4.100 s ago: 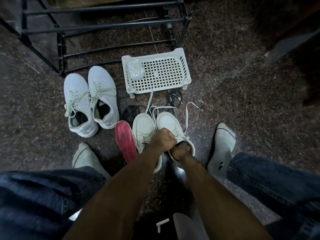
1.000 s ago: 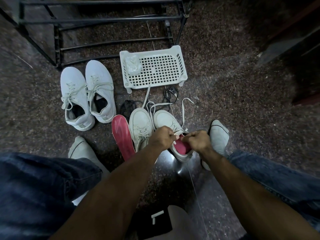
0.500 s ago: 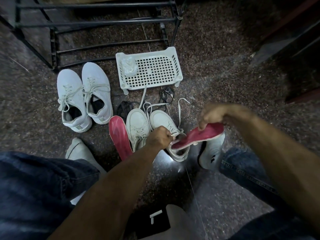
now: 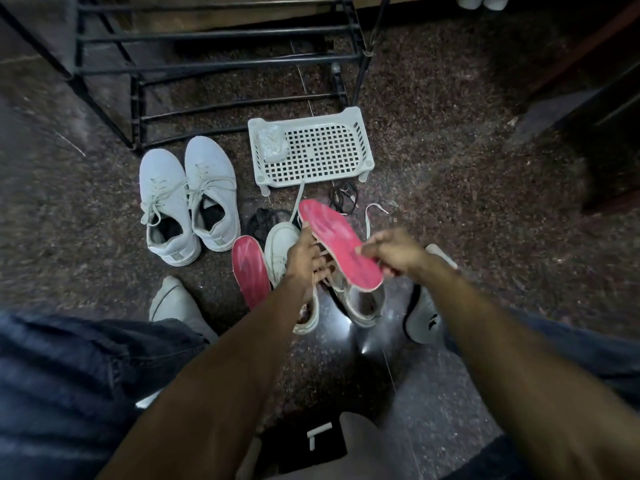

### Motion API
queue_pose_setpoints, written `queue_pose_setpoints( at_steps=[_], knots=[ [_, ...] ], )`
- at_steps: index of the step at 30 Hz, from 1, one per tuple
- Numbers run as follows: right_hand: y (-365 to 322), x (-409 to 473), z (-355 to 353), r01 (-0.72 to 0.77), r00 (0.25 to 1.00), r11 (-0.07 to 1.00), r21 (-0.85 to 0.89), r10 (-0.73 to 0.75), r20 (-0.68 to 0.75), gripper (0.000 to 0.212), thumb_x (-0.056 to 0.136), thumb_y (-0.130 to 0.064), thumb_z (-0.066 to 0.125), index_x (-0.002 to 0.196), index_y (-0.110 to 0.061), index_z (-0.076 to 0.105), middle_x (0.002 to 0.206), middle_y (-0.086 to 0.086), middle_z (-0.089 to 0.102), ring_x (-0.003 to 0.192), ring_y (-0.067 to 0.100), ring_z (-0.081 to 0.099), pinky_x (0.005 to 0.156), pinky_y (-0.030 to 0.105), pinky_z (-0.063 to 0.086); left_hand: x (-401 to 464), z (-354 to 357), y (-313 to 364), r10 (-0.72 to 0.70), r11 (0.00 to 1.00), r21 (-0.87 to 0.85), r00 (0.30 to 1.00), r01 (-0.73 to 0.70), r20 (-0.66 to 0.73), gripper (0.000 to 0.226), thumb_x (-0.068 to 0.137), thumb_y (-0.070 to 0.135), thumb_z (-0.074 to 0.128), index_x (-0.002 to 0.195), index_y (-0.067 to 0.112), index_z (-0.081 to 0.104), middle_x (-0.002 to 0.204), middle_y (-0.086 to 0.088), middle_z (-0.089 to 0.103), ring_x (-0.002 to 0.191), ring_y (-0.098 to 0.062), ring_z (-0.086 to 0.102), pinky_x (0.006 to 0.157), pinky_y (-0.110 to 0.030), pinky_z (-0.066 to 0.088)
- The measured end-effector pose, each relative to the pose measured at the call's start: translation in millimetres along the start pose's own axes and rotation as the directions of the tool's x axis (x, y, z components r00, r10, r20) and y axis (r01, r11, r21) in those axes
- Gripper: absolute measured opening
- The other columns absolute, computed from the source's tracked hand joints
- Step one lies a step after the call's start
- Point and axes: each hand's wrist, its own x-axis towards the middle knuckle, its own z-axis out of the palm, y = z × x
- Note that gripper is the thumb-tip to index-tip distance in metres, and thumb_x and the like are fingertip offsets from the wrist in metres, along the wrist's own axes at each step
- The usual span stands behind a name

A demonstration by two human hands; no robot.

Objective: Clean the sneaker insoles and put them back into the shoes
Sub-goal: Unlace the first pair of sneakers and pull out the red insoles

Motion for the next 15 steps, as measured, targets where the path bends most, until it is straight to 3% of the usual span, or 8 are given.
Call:
queue_pose_setpoints(
  at_steps=[3, 5, 7, 8, 10, 12, 15],
  knots=[
    [33.4, -0.6, 39.8, -0.059, 0.997, 0.989, 0.136, 0.051, 0.059, 0.024, 0.089, -0.029, 0.069, 0.076, -0.01, 0.065, 0.062, 0.015, 0.058, 0.037, 0.014, 0.048, 0.037, 0.02, 0.038, 1.2, -13.8, -0.2, 0.02, 0.986, 0.166, 0.989, 0.004, -0.143, 0.029, 0.095, 0.023, 0.058, 0.12, 0.008, 0.058, 0.12, -0.013, 0.065, 0.103, -0.033, 0.065, 0.073, -0.039, 0.058],
    [49.3, 1.5, 49.8, -0.044, 0.994, 0.99, 0.136, 0.057, -0.093, 0.039, 0.084, -0.048, 0.067, 0.078, -0.01, 0.068, 0.075, 0.015, 0.067, 0.055, 0.025, 0.062, 0.05, 0.027, 0.047, 0.9, -24.0, -0.4, 0.066, 0.972, 0.233, 0.982, -0.022, -0.179, 0.005, 0.093, 0.011, 0.058, 0.091, 0.014, 0.061, 0.098, -0.017, 0.064, 0.087, -0.033, 0.063, 0.078, -0.048, 0.054],
    [60.4, 2.9, 45.0, -0.118, 0.93, 0.976, -0.184, 0.044, -0.365, 0.046, 0.082, -0.055, 0.064, 0.1, -0.014, 0.069, 0.098, 0.016, 0.07, 0.09, 0.035, 0.067, 0.072, 0.034, 0.051, 2.0, -33.4, 0.2, 0.104, 0.963, 0.267, 0.969, -0.041, -0.225, 0.02, 0.092, 0.006, 0.056, 0.075, 0.017, 0.057, 0.081, -0.017, 0.057, 0.074, -0.03, 0.057, 0.071, -0.047, 0.051],
    [65.4, 3.0, 41.9, -0.201, 0.909, 0.913, -0.356, 0.038, -0.414, 0.045, 0.083, -0.052, 0.062, 0.11, -0.016, 0.065, 0.107, 0.016, 0.068, 0.1, 0.036, 0.065, 0.079, 0.036, 0.05, 1.6, -36.7, 0.8, 0.113, 0.96, 0.277, 0.962, -0.042, -0.249, 0.021, 0.091, 0.006, 0.056, 0.073, 0.016, 0.055, 0.077, -0.016, 0.053, 0.069, -0.026, 0.054, 0.064, -0.041, 0.048],
    [70.1, 4.0, 40.3, -0.234, 0.95, 0.796, -0.558, 0.066, -0.305, 0.046, 0.083, -0.049, 0.061, 0.117, -0.02, 0.057, 0.117, 0.013, 0.064, 0.107, 0.035, 0.062, 0.084, 0.039, 0.05, 3.6, -42.2, 0.0, 0.085, 0.96, 0.28, 0.956, -0.004, -0.279, 0.019, 0.09, 0.007, 0.055, 0.074, 0.014, 0.053, 0.074, -0.013, 0.048, 0.059, -0.02, 0.047, 0.056, -0.03, 0.041],
    [72.0, 6.2, 46.3, -0.2, 0.975, 0.759, -0.62, 0.092, -0.201, 0.045, 0.08, -0.048, 0.061, 0.115, -0.02, 0.055, 0.118, 0.012, 0.064, 0.108, 0.033, 0.062, 0.084, 0.039, 0.051, 5.3, -45.1, 0.3, 0.032, 0.965, 0.26, 0.959, 0.044, -0.281, 0.013, 0.091, 0.006, 0.054, 0.079, 0.012, 0.055, 0.071, -0.01, 0.045, 0.056, -0.018, 0.045, 0.053, -0.027, 0.038],
    [74.0, 13.3, 51.4, -0.177, 0.976, 0.759, -0.627, 0.055, -0.209, 0.033, 0.084, -0.036, 0.059, 0.11, -0.015, 0.062, 0.117, 0.014, 0.066, 0.107, 0.034, 0.063, 0.085, 0.038, 0.051, 8.1, -46.4, 2.2, 0.013, 0.965, 0.256, 0.958, 0.063, -0.288, 0.004, 0.088, 0.007, 0.057, 0.089, 0.009, 0.061, 0.077, -0.013, 0.051, 0.066, -0.025, 0.052, 0.061, -0.034, 0.044]
  ],
)
